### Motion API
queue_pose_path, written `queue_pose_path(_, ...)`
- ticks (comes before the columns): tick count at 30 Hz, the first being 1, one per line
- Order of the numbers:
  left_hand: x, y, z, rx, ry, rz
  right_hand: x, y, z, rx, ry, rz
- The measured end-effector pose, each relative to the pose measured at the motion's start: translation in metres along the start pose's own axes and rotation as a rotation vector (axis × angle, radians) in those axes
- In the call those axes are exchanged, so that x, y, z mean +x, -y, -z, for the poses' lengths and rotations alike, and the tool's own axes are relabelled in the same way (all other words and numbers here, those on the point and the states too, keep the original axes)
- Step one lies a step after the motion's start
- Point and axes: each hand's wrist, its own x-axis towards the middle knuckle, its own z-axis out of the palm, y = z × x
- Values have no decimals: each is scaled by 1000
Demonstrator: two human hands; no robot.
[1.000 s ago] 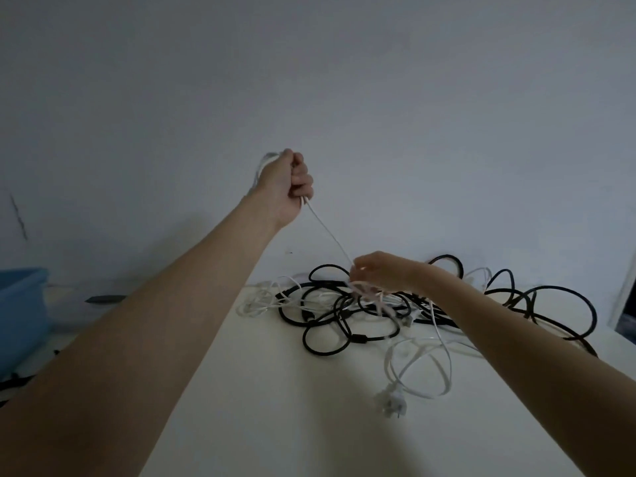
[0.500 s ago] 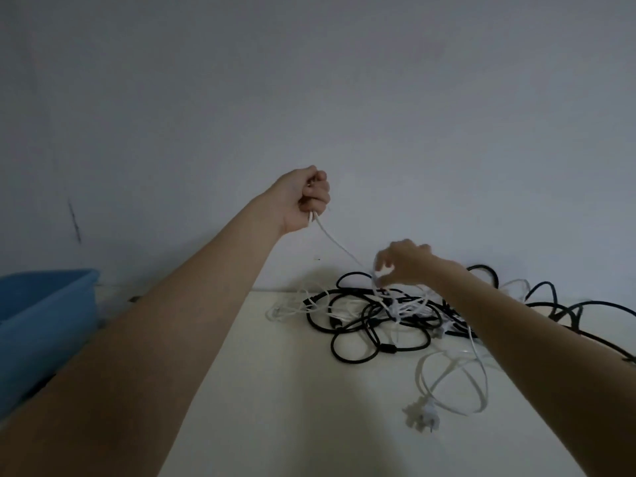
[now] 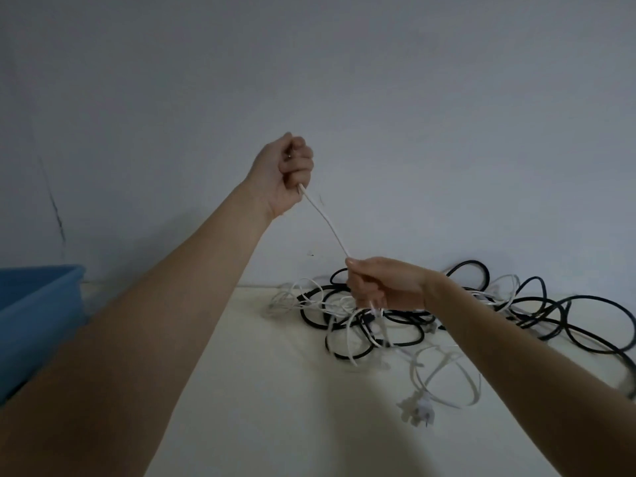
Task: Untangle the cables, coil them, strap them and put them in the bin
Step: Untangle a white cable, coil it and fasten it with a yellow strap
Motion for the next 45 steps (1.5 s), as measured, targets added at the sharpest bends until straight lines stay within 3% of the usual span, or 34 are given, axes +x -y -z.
queue_pose_path(3,-5,-4,-2,59,28,40,11,-13,8,-44,-150,-99)
queue_pose_path(7,-16,25,6,326,115,325,31,5,7,-487,-304,-347)
queue_pose_path(11,-25,54,21,612,157,505,33,24,11,-756,-460,-382)
queue_pose_path(17,-31,76,46,624,196,724,10,51,29,-267,-406,-176)
queue_pose_path(21,-19,81,51,509,-34,616,6,56,22,-129,-340,-78)
queue_pose_path(25,-8,83,58,530,-223,493,5,52,12,-606,-452,-114)
queue_pose_path(27,-6,83,57,473,-279,411,8,50,5,-695,-440,-113)
queue_pose_path(33,1,65,40,137,-379,87,12,42,0,-552,-200,-69)
queue_pose_path(36,10,54,32,-55,-409,-69,12,30,2,-567,-57,-221)
queue_pose_path(39,19,41,29,-1,-417,-144,10,18,-2,-592,17,-380)
queue_pose_path(42,20,25,31,79,-397,-162,2,13,5,-331,-121,-193)
queue_pose_path(45,16,26,31,466,-461,-140,0,12,25,-335,-511,-30)
